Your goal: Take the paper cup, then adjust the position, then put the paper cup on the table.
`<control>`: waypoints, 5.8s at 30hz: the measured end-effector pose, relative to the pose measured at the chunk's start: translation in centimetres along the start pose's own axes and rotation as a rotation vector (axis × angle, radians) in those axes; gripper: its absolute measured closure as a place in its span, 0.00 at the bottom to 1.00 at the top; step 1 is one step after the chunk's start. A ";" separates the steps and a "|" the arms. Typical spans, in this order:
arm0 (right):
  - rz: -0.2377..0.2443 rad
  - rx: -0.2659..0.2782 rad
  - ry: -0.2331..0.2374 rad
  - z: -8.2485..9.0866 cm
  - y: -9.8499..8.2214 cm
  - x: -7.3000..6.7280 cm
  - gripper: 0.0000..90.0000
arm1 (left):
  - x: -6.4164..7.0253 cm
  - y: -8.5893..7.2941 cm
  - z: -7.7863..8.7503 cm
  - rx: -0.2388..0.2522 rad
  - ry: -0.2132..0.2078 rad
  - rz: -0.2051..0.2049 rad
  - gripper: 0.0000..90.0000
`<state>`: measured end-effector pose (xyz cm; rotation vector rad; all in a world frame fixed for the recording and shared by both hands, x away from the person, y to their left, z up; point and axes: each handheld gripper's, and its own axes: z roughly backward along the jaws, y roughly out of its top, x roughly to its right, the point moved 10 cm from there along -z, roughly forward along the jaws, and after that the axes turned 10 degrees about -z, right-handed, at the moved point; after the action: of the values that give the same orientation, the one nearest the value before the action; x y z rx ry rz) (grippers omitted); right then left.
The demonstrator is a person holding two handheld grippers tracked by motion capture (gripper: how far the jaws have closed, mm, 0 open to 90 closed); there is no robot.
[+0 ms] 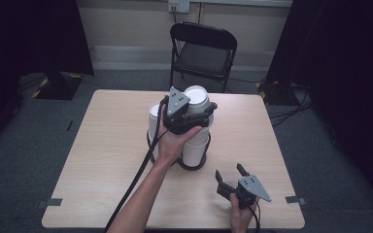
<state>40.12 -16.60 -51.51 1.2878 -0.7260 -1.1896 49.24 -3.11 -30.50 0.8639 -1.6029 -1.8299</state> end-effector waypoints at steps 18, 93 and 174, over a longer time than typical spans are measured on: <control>0.002 -0.004 0.002 0.0 0.0 -0.1 0.18 | -0.9 2.3 2.0 0.060 -0.010 -0.002 0.21; 0.101 -0.044 0.236 0.4 -0.9 -5.7 0.30 | 2.0 -9.5 10.6 -0.061 -0.127 0.241 0.21; 0.216 0.297 0.510 1.0 2.4 -13.3 0.94 | 5.7 -14.7 12.6 -0.090 -0.326 0.551 0.12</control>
<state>36.02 -4.73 -46.33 1.6291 -0.6531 -0.5524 35.97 2.55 -44.67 0.0571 -1.7151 -1.6693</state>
